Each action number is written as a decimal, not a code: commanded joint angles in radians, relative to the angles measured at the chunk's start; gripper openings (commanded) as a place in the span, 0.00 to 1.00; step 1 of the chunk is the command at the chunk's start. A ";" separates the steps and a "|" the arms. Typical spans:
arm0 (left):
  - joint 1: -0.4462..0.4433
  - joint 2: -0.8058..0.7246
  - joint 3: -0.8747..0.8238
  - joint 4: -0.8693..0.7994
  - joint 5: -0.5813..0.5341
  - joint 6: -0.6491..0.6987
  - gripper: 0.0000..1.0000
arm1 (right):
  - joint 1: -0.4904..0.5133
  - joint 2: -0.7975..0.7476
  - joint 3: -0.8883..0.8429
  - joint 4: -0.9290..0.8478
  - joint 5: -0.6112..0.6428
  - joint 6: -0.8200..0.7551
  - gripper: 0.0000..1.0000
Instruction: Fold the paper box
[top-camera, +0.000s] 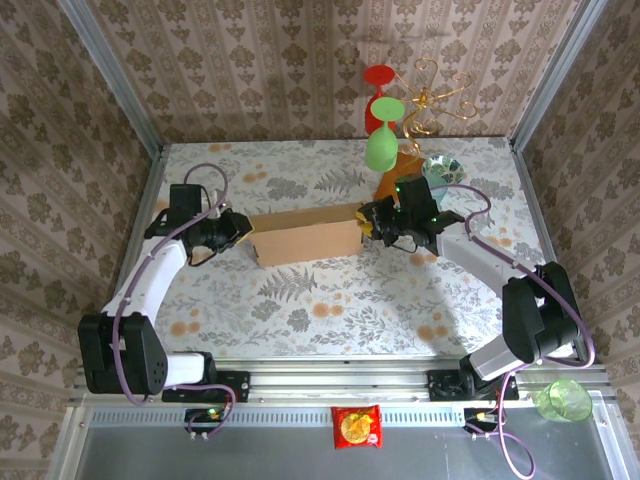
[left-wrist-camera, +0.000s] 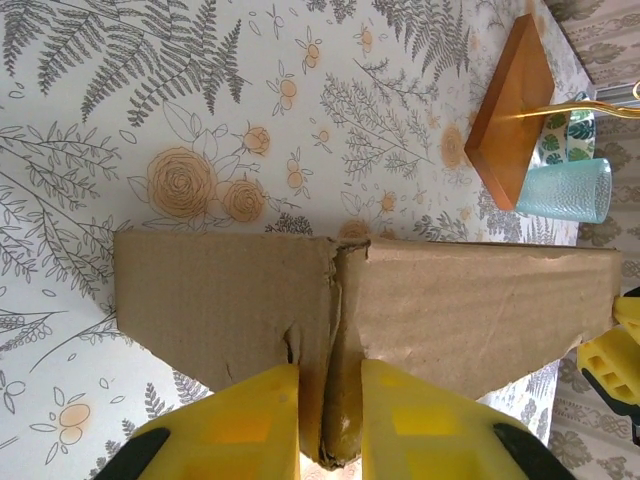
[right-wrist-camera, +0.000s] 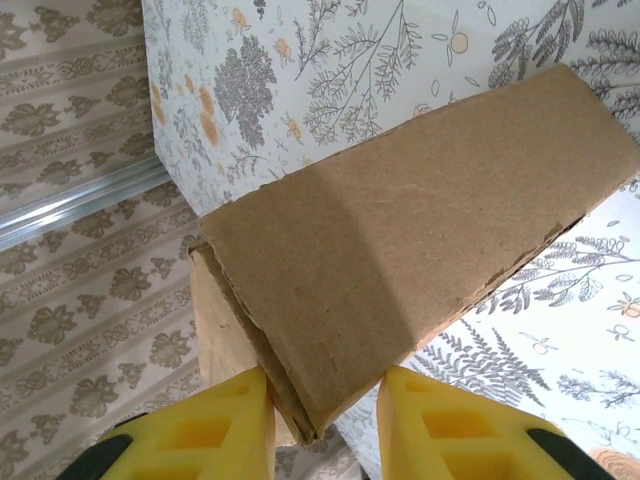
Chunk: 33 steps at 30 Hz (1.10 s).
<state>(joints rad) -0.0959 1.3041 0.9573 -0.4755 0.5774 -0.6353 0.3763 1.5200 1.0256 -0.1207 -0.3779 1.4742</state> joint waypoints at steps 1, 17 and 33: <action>-0.013 0.006 -0.042 -0.031 -0.011 -0.014 0.18 | -0.019 0.033 0.000 -0.137 0.004 -0.134 0.28; -0.115 -0.368 -0.225 -0.041 -0.152 -0.170 0.97 | -0.073 -0.403 -0.223 -0.552 0.145 -0.640 0.46; -0.034 -0.367 -0.013 -0.235 -1.029 -0.108 1.00 | -0.075 -0.622 -0.266 -0.121 0.904 -1.170 1.00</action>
<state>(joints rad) -0.1192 0.9356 0.9302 -0.5800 -0.0418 -0.7452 0.3065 0.9104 0.8879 -0.5232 0.2890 0.5648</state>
